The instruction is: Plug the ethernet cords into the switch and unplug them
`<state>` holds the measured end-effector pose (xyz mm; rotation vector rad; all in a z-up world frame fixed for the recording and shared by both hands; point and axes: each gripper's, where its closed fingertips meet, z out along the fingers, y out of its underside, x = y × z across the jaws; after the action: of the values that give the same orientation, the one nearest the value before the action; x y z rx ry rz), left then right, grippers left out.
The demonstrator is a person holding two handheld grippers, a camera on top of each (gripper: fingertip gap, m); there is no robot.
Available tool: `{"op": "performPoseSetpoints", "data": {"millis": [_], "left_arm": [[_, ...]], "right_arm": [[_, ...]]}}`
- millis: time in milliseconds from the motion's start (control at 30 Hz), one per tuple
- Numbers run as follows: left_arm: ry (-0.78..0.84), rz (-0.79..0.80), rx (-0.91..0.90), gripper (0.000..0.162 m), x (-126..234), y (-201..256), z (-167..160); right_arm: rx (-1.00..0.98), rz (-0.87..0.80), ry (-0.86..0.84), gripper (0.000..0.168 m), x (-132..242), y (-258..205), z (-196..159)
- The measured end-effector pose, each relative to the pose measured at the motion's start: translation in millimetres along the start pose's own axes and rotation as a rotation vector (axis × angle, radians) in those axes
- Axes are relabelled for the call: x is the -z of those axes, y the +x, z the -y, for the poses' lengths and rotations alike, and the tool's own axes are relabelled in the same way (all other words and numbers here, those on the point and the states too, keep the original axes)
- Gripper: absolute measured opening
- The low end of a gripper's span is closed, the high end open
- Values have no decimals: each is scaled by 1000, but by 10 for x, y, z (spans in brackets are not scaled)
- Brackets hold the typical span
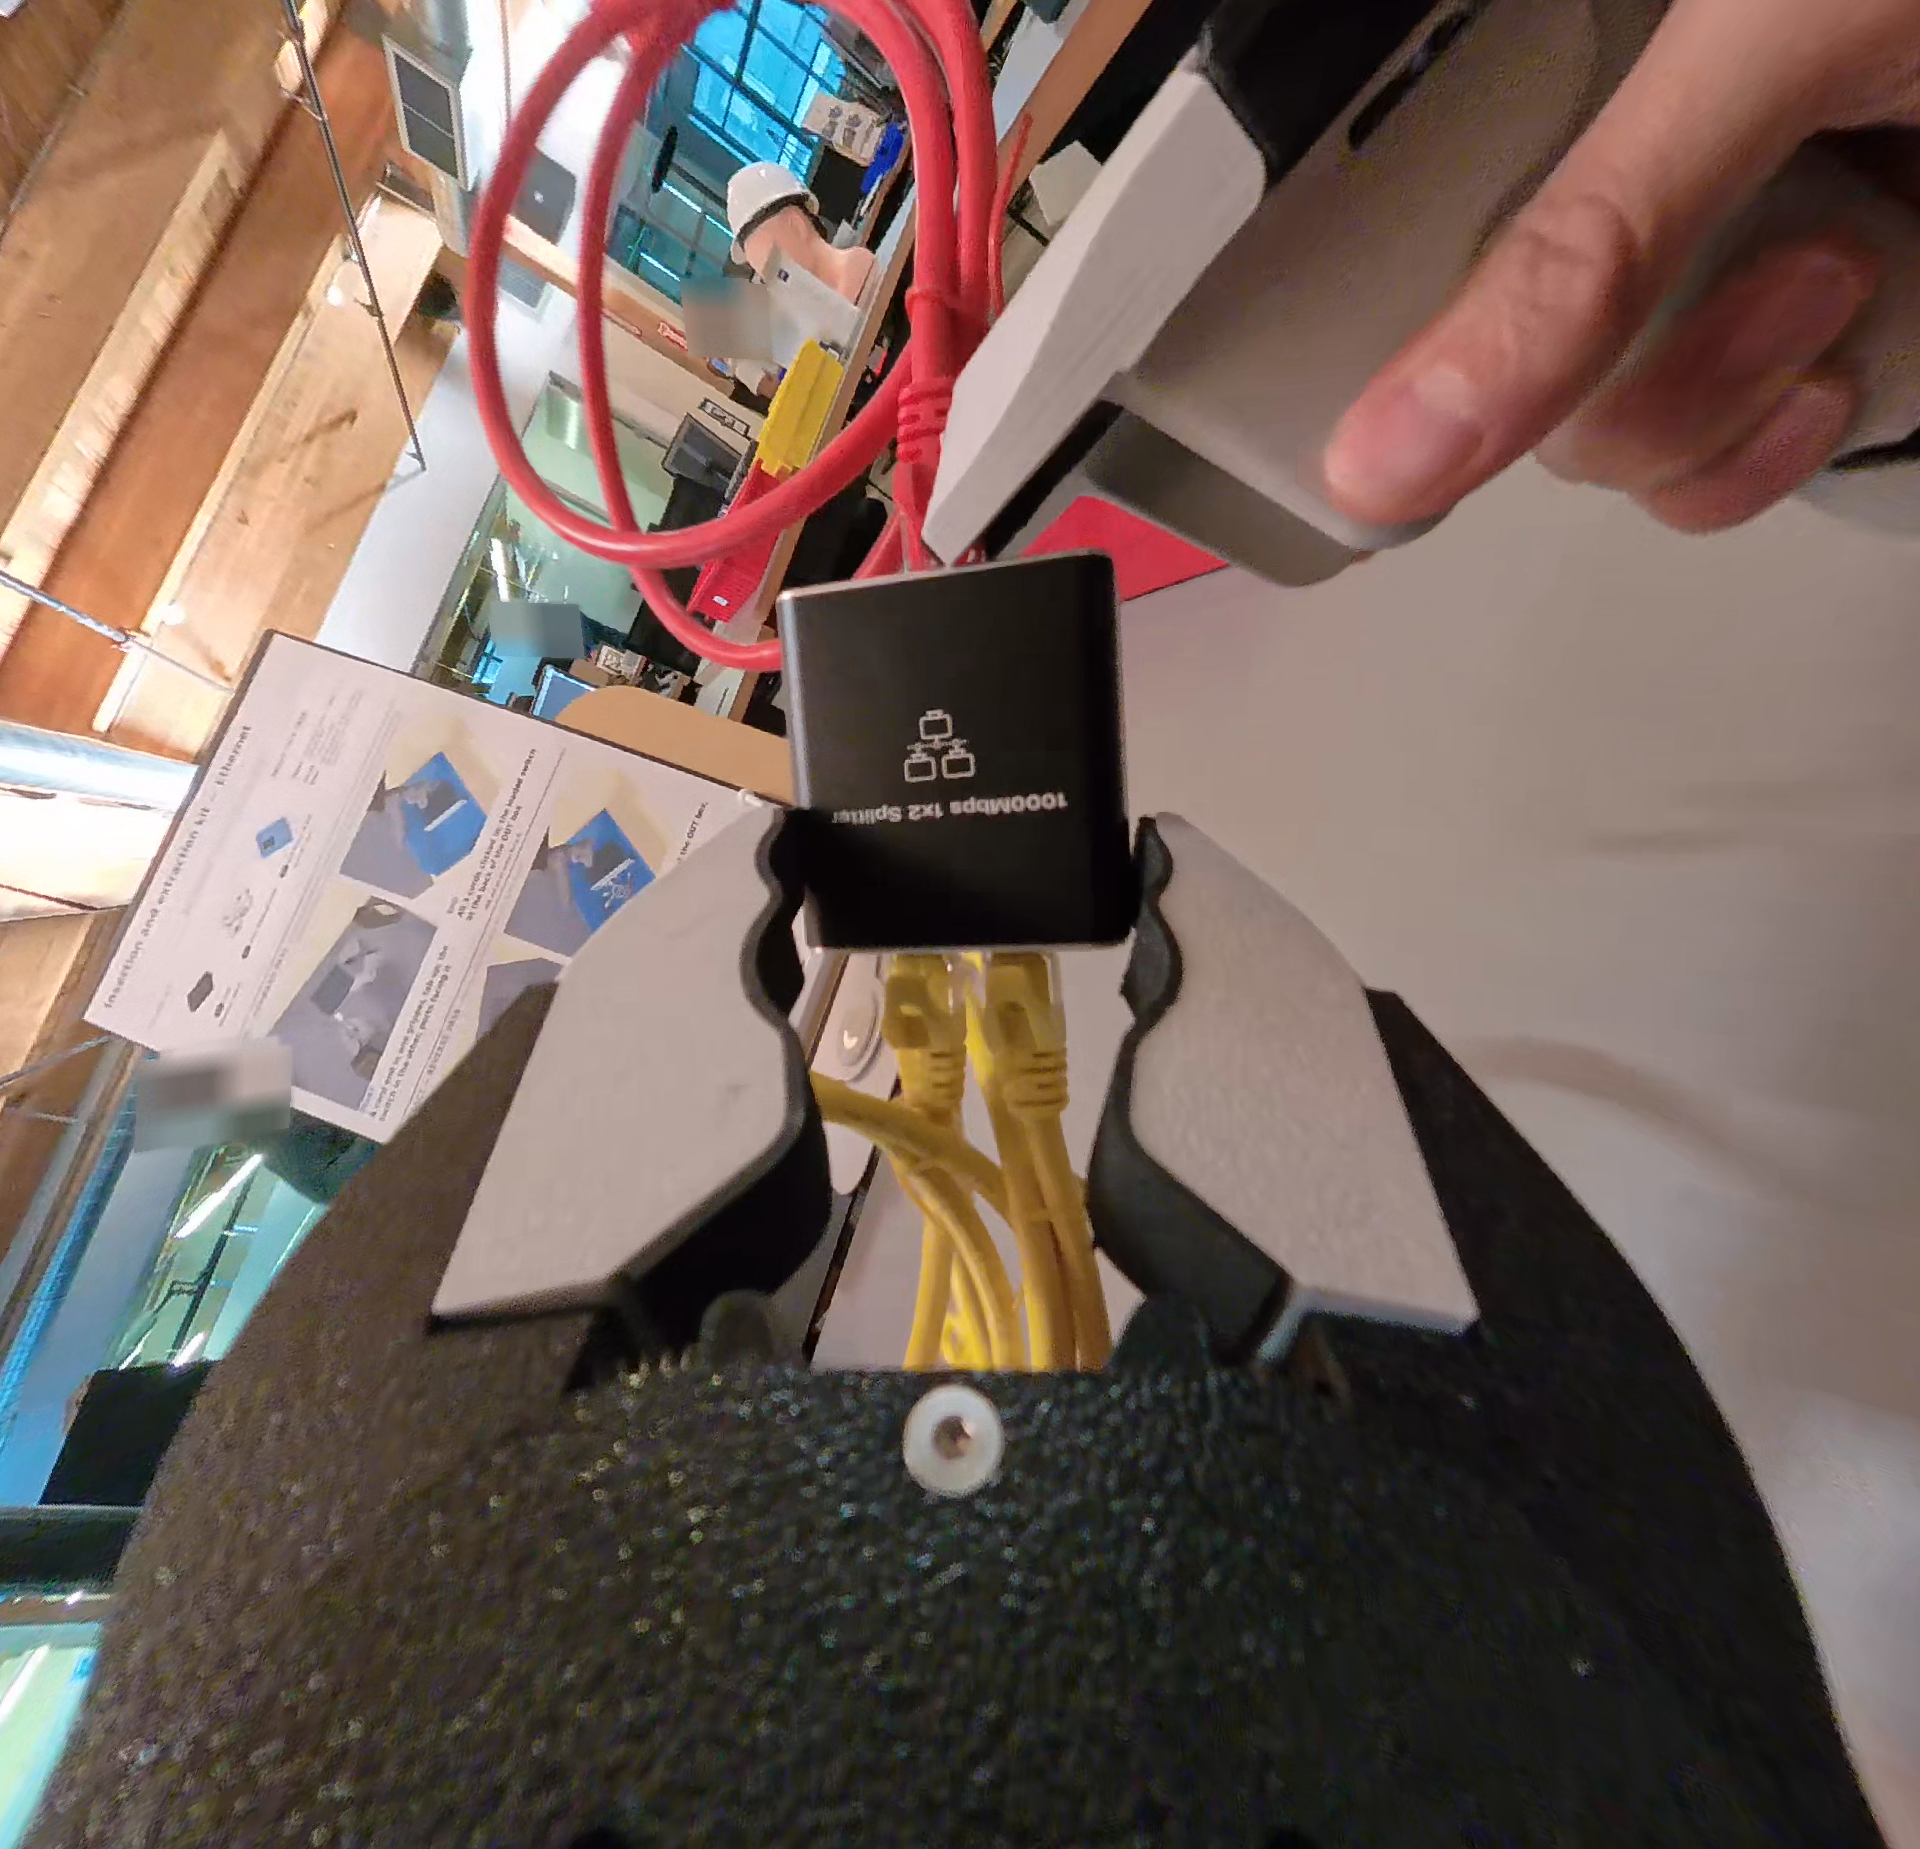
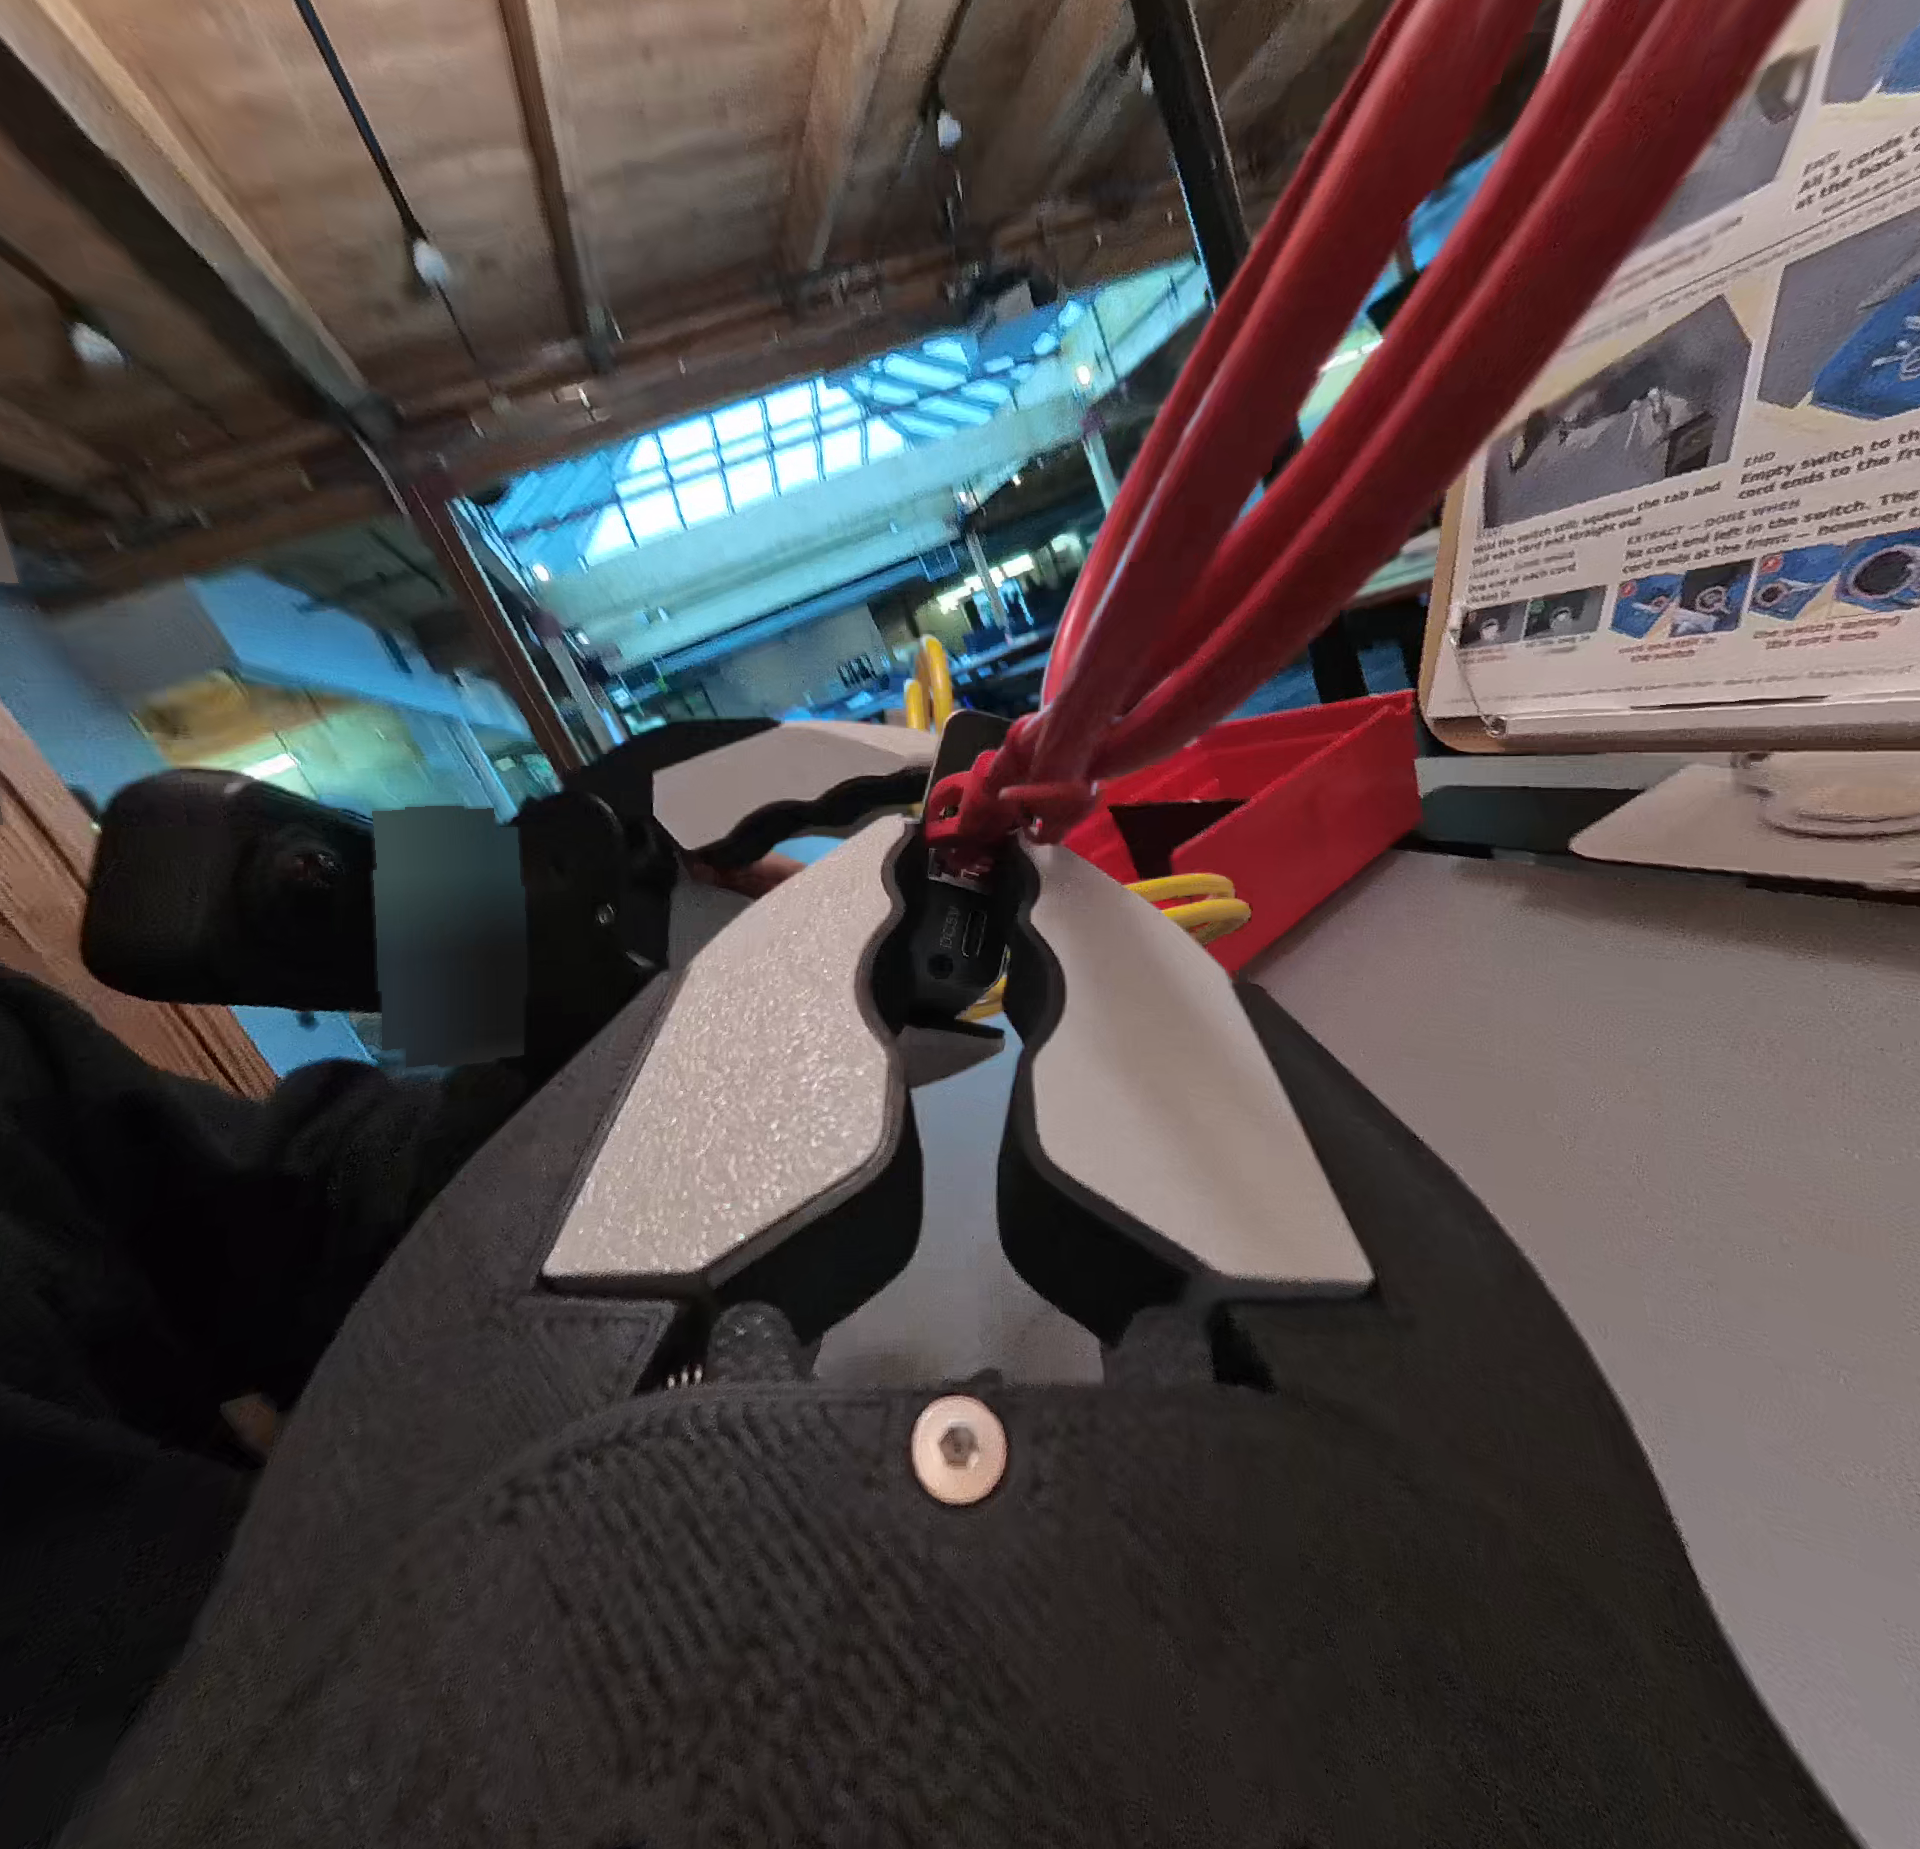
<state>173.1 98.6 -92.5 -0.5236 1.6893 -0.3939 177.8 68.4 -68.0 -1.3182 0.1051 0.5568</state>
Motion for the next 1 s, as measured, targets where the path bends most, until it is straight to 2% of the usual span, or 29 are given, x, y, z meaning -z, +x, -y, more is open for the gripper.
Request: {"op": "performPoseSetpoints", "data": {"millis": [100,233,433,533,700,900,1000], "left_arm": [[-4,21,-18,61,-2,-16,2],[-5,43,-90,61,28,-44,71],[15,54,-79,60,29,-53,54],[66,53,-59,60,63,-84,104],[133,-30,26,61,117,-99,149],[146,-100,44,60,127,-37,141],[166,-194,115,60,145,33,147]], "right_arm": [[61,-32,-47,14,-2,-14,3],[-143,54,46,14,32,-10,40],[-86,34,72,13,10,-56,52],[27,17,105,14,-1,-126,101],[180,37,163,18,62,-217,198],[175,78,141,21,44,-259,147],[191,95,143,18,48,-273,130]]}}
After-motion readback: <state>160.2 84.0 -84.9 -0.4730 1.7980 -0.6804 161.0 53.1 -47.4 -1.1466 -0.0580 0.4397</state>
